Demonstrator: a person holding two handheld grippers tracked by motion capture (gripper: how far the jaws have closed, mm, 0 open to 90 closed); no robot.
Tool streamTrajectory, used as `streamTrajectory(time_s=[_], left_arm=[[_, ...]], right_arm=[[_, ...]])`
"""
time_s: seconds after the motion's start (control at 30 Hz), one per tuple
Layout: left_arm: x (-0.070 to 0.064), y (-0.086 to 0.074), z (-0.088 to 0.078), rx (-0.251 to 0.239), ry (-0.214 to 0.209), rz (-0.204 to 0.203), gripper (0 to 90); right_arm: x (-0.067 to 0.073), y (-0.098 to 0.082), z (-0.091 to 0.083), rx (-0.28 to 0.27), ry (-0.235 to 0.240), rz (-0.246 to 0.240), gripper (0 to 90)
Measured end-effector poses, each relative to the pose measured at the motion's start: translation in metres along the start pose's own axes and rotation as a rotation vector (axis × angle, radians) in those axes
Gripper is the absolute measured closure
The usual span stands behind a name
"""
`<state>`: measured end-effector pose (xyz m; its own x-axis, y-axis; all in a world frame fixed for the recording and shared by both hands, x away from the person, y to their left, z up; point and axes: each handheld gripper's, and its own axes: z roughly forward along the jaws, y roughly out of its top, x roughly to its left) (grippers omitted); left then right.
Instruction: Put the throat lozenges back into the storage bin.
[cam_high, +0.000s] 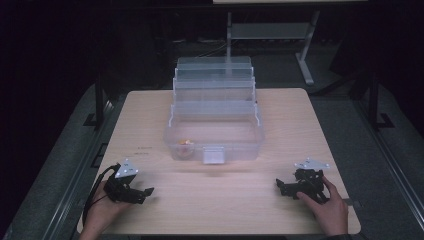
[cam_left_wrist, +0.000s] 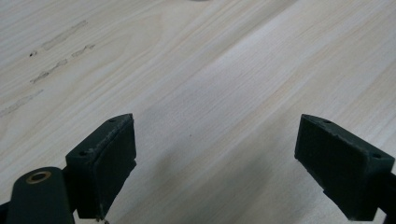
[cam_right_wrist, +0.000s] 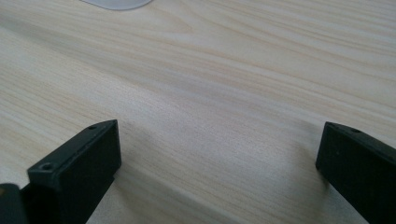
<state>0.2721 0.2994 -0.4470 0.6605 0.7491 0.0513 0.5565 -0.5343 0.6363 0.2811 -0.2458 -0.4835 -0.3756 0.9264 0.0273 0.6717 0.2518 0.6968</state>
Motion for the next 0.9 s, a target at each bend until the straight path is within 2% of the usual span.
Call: streamTrajectory(time_s=[0.37, 0.43, 0.73, 0.9], left_arm=[[-0.001, -0.020, 0.005, 0.005, -0.019, -0.022, 11.2], [-0.001, -0.023, 0.005, -0.009, -0.028, -0.036, 11.2], [0.000, -0.038, 0.004, -0.111, -0.034, -0.026, 11.1], [0.000, -0.038, 0.004, -0.110, -0.034, -0.027, 11.2]], right_arm=[[0.000, 0.000, 0.000, 0.000, -0.001, 0.000, 0.0], [0.000, 0.000, 0.000, 0.000, 0.000, 0.000, 0.0], [0.000, 0.000, 0.000, 0.000, -0.001, 0.000, 0.0], [0.000, 0.000, 0.000, 0.000, 0.000, 0.000, 0.0]])
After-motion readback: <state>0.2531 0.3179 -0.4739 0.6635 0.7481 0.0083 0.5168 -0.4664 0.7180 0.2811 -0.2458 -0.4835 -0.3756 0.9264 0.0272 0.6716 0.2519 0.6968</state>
